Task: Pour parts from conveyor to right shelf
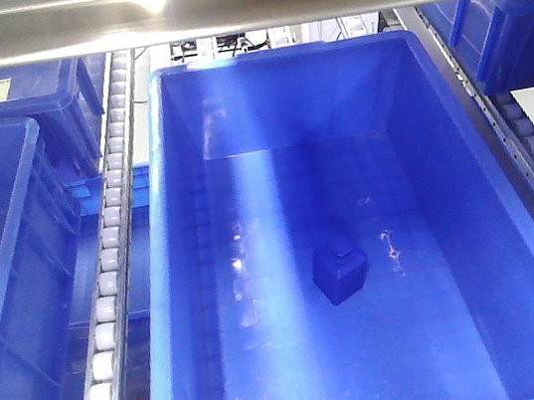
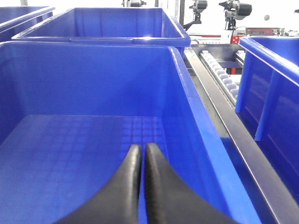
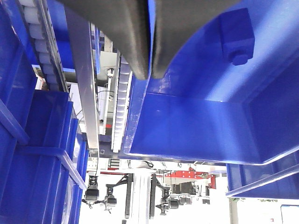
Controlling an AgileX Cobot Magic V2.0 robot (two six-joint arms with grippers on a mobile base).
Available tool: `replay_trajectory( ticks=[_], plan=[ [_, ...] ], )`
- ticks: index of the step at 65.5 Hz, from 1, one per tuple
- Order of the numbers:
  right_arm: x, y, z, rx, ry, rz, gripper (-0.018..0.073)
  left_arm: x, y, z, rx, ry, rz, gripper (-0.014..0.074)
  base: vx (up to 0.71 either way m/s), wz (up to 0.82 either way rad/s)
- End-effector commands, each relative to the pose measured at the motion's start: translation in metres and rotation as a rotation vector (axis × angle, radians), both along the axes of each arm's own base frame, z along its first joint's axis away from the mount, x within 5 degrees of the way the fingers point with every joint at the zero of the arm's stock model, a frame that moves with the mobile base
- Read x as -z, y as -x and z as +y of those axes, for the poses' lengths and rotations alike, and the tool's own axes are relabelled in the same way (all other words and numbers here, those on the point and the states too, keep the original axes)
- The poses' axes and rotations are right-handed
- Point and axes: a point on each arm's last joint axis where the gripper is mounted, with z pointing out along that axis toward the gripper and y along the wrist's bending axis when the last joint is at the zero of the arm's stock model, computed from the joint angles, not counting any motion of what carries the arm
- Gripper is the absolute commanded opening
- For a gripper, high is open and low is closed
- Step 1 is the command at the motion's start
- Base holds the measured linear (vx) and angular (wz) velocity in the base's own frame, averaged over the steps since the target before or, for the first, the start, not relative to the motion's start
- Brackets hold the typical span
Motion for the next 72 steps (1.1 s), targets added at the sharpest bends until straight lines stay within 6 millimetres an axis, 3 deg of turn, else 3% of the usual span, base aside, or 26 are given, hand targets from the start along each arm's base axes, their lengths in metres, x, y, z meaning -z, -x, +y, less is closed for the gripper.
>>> replay_trajectory(
  ticks=[1,12,29,34,50,72],
  plan=[
    [-0.014,0.004,-0.001,0.012,-0.002,-0.096,-0.0005,-0.014,0.002,0.0,0.006,0.012,-0.104,-0.0006,0.0,0.0],
    [-0.012,0.003,-0.001,0.015,-0.012,-0.09,-0.0005,-0.014,0.002,0.0,0.006,0.012,-0.104,-0.0006,0.0,0.0],
    [-0.01,0.002,-0.007,0.161,-0.034,-0.086,-0.0005,-0.014,0.002,0.0,0.006,0.012,-0.104,-0.0006,0.0,0.0],
    [0.0,-0.001,-0.007,0.16,-0.033,-0.065,-0.0005,-0.014,0.002,0.0,0.006,0.012,-0.104,-0.0006,0.0,0.0],
    [0.06,-0.013,-0.007,0.165,-0.022,0.077,-0.0005,-0.014,0.002,0.0,0.006,0.012,-0.104,-0.0006,0.0,0.0],
    [0.062,-0.012,-0.002,0.078,0.012,0.108,-0.0005,-0.014,0.002,0.0,0.006,0.012,-0.104,-0.0006,0.0,0.0]
  ],
)
